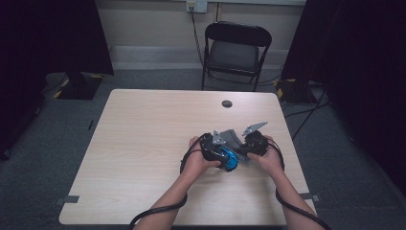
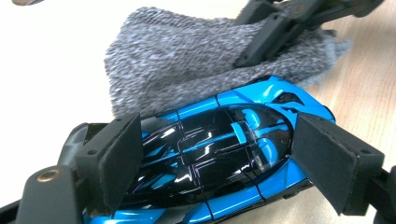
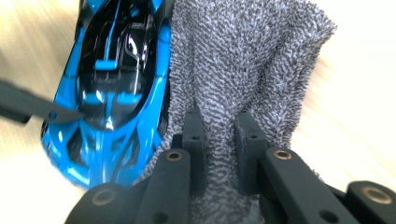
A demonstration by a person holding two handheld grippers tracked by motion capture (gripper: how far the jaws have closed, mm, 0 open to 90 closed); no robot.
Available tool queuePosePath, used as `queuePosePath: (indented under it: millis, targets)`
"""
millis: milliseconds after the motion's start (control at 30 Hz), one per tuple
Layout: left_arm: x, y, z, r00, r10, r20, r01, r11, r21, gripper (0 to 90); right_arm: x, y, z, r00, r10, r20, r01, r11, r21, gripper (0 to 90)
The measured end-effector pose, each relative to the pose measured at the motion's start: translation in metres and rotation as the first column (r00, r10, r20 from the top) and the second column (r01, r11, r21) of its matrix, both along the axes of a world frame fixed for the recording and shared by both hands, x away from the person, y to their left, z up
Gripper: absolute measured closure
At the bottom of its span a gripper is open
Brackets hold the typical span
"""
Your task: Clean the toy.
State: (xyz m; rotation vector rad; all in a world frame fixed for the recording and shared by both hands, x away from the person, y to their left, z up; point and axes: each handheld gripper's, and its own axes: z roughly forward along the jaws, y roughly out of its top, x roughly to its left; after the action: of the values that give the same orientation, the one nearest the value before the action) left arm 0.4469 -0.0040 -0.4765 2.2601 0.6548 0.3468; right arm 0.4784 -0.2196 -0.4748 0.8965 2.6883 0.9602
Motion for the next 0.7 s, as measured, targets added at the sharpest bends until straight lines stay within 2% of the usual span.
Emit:
queuePosePath:
  millis: [300,433,700]
  targets:
    - [0.000,0.000,0.000,1.0000,-0.004,0.001,0.004,1.0000,0.002,16.3,-0.018,-0.018,0.000,1.0000,-0.003,-0.002,0.003,1.000,0.004,78.0]
    - [0.000,0.001,0.000,1.0000,-0.003,0.001,0.003,1.0000,-0.001,16.3,-0.026,-0.025,-0.001,0.9997,-0.018,-0.017,0.018,1.000,0.018,77.9]
    - [0.001,0.001,0.000,1.0000,-0.002,-0.001,0.002,1.0000,0.001,16.3,-0.044,-0.037,0.000,0.9994,-0.009,-0.034,0.010,1.000,0.027,77.9]
